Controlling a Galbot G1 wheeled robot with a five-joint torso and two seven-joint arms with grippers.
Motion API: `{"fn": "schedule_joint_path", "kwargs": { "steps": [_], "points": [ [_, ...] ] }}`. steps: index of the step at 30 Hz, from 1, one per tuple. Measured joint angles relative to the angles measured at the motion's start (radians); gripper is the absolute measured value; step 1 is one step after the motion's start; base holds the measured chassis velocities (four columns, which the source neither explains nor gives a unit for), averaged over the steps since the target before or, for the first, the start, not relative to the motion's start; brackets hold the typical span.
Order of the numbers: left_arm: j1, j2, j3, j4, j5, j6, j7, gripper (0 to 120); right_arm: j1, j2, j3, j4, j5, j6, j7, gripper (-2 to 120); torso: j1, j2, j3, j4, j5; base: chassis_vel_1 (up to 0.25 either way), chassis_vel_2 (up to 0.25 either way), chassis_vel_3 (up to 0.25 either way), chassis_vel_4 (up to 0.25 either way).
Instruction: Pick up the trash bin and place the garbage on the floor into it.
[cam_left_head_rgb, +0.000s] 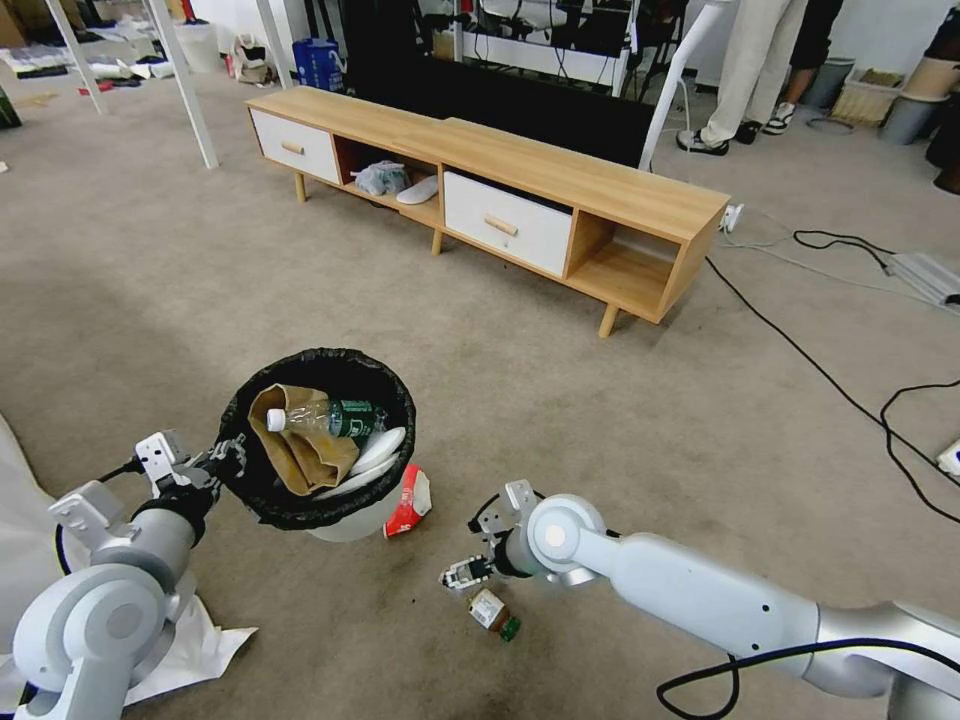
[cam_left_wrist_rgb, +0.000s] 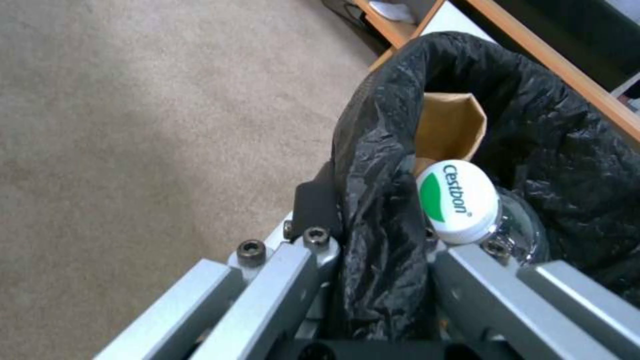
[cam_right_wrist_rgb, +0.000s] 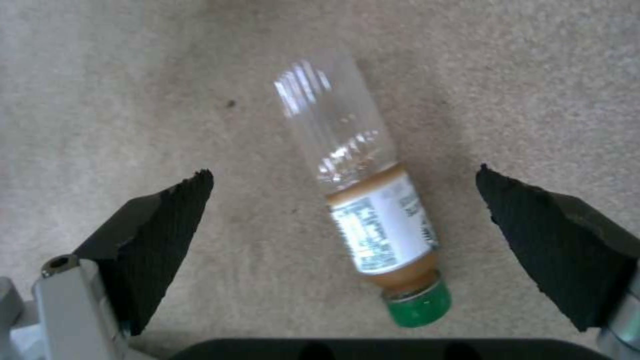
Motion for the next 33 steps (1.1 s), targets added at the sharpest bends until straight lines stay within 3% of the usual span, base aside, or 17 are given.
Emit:
{"fn": "schedule_joint_path", "kwargs": {
  "steps": [11, 23, 33],
  "points": [
    [0.006, -0.005, 0.006, -0.001, 0.007, 0.0, -0.002, 0, -0.019, 0.076, 0.003, -0.137, -0.082, 0.001, -0.055, 100, 0.0, 0.0, 0.0, 0.0, 0.0, 0.0, 0.0, 0.0, 0.0],
    [0.014, -0.02, 0.011, -0.006, 0.019, -0.003, -0.005, 0, -0.037, 0.218, -0.008, -0.287, -0.194, 0.002, -0.125, 100, 0.0, 0.0, 0.0, 0.0001, -0.0002, 0.0, 0.0, 0.0, 0.0],
    [0.015, -0.027, 0.014, -0.005, 0.021, -0.004, -0.005, 0, -0.052, 0.239, 0.002, -0.369, -0.247, 0.002, -0.157, 100, 0.0, 0.0, 0.0, 0.0, 0.0, 0.0, 0.0, 0.0, 0.0]
  ]
}}
